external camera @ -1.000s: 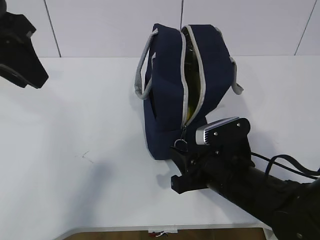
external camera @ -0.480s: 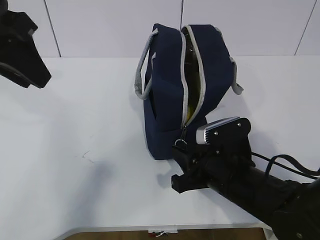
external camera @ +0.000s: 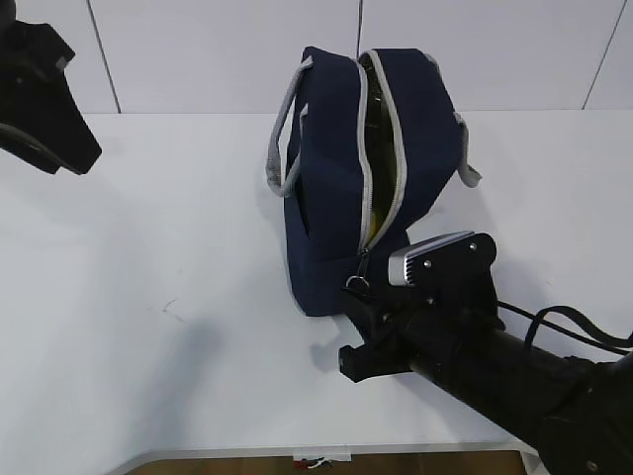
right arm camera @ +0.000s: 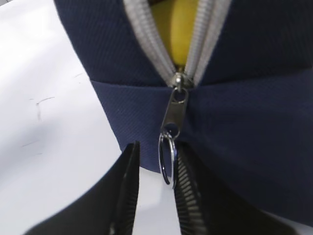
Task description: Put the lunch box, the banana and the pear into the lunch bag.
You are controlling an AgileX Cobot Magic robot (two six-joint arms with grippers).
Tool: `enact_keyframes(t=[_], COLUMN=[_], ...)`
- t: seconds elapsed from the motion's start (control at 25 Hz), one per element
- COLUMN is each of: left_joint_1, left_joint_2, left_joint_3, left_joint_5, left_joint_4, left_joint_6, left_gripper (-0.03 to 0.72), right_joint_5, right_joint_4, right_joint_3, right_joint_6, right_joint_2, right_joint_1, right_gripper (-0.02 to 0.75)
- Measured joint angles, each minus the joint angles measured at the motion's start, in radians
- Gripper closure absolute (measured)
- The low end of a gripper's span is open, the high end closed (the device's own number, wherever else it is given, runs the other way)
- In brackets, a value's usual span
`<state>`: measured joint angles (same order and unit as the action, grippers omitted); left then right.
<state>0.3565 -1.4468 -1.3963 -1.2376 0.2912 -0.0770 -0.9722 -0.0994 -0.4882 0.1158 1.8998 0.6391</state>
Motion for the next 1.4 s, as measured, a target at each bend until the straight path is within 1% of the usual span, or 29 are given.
enact_keyframes(t=[0.8, 0.88, 1.04, 1.08, 1.28, 1.4], left_joint_1=[0.0, 0.0, 0.0, 0.0, 0.0, 0.0], left_joint_2=[0.0, 0.0, 0.0, 0.0, 0.0, 0.0], left_joint_3=[0.0, 0.0, 0.0, 0.0, 0.0, 0.0], left_joint_5=[0.0, 0.0, 0.0, 0.0, 0.0, 0.0], left_joint_4=[0.0, 0.0, 0.016, 0.017, 0.021, 0.025], left_joint_6=[0.0, 0.0, 0.0, 0.0, 0.0, 0.0], left_gripper=[0.435, 0.435, 0.435, 0.435, 0.435, 0.435], right_joint_5=[0.027, 0.027, 0.029, 0.032, 0.05, 0.097], right_joint_4=[-0.014, -0.025, -0.031, -0.033, -0.034, -0.035], right_joint_3=[0.0, 0.0, 0.0, 0.0, -0.001, -0.001], right_joint_6=[0.0, 0.0, 0.0, 0.0, 0.0, 0.0], right_joint_2=[0.0, 0.0, 0.0, 0.0, -0.006, -0.041], right_joint_1=[0.0, 0.0, 0.0, 0.0, 0.0, 0.0], right_gripper=[0.533, 0.57, 0.713, 0.724, 0.724, 0.724])
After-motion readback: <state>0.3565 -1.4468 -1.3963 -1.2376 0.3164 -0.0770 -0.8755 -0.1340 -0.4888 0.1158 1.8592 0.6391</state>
